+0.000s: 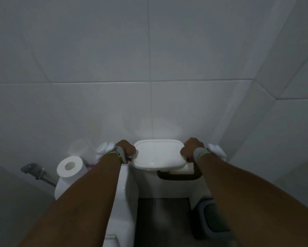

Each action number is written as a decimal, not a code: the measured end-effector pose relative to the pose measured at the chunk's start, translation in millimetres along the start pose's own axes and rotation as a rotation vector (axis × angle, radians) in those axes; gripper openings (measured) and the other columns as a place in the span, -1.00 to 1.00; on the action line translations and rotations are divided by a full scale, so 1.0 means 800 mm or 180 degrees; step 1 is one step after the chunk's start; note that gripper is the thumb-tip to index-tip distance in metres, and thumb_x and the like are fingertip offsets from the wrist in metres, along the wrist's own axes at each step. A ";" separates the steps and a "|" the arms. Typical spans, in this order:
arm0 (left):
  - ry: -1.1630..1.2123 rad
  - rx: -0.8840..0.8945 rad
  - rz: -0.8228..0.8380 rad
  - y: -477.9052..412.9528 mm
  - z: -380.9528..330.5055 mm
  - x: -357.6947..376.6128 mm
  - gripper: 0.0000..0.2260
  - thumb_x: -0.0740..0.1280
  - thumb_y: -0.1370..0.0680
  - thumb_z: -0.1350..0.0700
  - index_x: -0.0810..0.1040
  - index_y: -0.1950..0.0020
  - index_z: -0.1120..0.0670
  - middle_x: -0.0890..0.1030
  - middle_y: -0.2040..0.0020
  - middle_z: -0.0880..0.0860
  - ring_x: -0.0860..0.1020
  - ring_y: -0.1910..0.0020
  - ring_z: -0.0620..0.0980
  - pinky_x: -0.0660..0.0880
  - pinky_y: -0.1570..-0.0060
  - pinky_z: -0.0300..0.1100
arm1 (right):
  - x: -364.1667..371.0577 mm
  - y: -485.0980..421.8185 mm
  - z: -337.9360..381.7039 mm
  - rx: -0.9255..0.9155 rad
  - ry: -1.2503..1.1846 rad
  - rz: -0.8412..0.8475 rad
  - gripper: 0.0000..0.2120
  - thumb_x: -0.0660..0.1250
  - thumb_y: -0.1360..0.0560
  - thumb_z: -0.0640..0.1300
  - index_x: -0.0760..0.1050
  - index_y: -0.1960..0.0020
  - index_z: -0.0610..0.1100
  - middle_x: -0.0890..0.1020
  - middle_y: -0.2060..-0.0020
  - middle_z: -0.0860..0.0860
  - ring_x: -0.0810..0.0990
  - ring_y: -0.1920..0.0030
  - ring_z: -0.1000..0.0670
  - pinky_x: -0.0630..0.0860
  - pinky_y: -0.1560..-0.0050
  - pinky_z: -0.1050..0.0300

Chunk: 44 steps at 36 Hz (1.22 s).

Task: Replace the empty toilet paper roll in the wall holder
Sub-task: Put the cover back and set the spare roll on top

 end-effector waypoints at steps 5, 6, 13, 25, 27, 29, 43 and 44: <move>-0.0593 0.0105 -0.0018 -0.001 -0.027 0.044 -0.70 0.26 -0.55 0.26 0.51 -0.25 0.31 0.59 0.01 0.18 0.64 -0.08 0.15 0.55 0.35 -0.17 | -0.024 -0.015 -0.051 0.0119 0.0051 -0.0142 -0.64 0.35 -0.44 -0.22 0.57 -0.23 -0.21 0.63 -0.18 -0.14 0.61 -0.16 -0.16 0.55 -0.09 0.14; -0.0648 0.0105 -0.0019 -0.001 -0.027 0.047 -0.70 0.26 -0.54 0.25 0.51 -0.25 0.30 0.58 0.04 0.16 0.64 -0.03 0.13 0.57 0.25 -0.14 | -0.024 -0.016 -0.055 0.0124 0.0069 -0.0131 -0.63 0.36 -0.43 -0.22 0.57 -0.23 -0.21 0.63 -0.19 -0.14 0.61 -0.16 -0.15 0.55 -0.08 0.15; -0.0682 0.0137 0.0092 -0.014 -0.037 0.093 -0.76 0.29 -0.53 0.24 0.54 -0.16 0.28 0.59 0.04 0.15 0.59 0.12 0.08 0.58 0.06 -0.14 | -0.030 -0.027 -0.097 0.0140 0.0127 -0.0224 -0.69 0.30 -0.49 -0.15 0.59 -0.19 -0.21 0.64 -0.17 -0.14 0.62 -0.16 -0.14 0.50 0.01 0.18; -0.0491 0.0114 0.0055 -0.037 -0.031 0.107 -0.84 0.31 -0.51 0.27 0.42 0.24 0.12 0.59 0.04 0.15 0.62 0.07 0.01 0.62 0.05 -0.09 | -0.018 -0.045 -0.116 0.0232 0.0085 -0.0131 -0.71 0.31 -0.41 -0.20 0.65 -0.09 -0.19 0.71 -0.02 -0.12 0.69 0.00 -0.12 0.62 0.06 0.15; -0.0464 0.0106 0.0039 -0.037 -0.030 0.105 -0.83 0.30 -0.51 0.28 0.41 0.25 0.12 0.59 0.03 0.16 0.62 0.07 0.02 0.63 0.04 -0.09 | -0.017 -0.047 -0.116 0.0208 0.0088 -0.0154 -0.71 0.31 -0.41 -0.20 0.65 -0.10 -0.18 0.70 -0.03 -0.12 0.69 -0.01 -0.12 0.62 0.03 0.14; -0.0448 0.0084 0.0034 -0.038 -0.028 0.105 -0.83 0.30 -0.51 0.30 0.41 0.26 0.13 0.60 0.02 0.17 0.65 0.02 0.06 0.63 0.05 -0.09 | -0.016 -0.049 -0.115 0.0189 0.0096 -0.0165 -0.70 0.31 -0.41 -0.20 0.65 -0.11 -0.17 0.70 -0.04 -0.11 0.69 -0.02 -0.12 0.63 0.00 0.10; -0.0423 0.0072 0.0062 -0.040 -0.029 0.104 -0.91 0.33 -0.49 0.30 0.46 0.14 0.13 0.63 -0.11 0.20 0.67 -0.04 0.11 0.66 0.05 -0.03 | -0.017 -0.059 -0.115 0.0254 0.0202 -0.0185 -0.71 0.33 -0.43 -0.11 0.66 -0.09 -0.15 0.70 -0.07 -0.08 0.67 -0.07 -0.09 0.48 0.10 0.26; -0.0404 0.0045 0.0082 -0.039 -0.029 0.104 -0.92 0.33 -0.49 0.30 0.47 0.12 0.14 0.64 -0.12 0.20 0.67 -0.03 0.11 0.66 0.06 -0.04 | -0.017 -0.060 -0.116 0.0261 0.0194 -0.0200 -0.72 0.32 -0.43 -0.11 0.66 -0.08 -0.15 0.70 -0.06 -0.08 0.67 -0.06 -0.08 0.46 0.13 0.26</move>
Point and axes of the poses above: each hand's wrist, its own y-axis away from the middle knuckle, its own x-axis out of the palm, z = x × y, the point moved 2 cm from there along -y, towards the middle knuckle
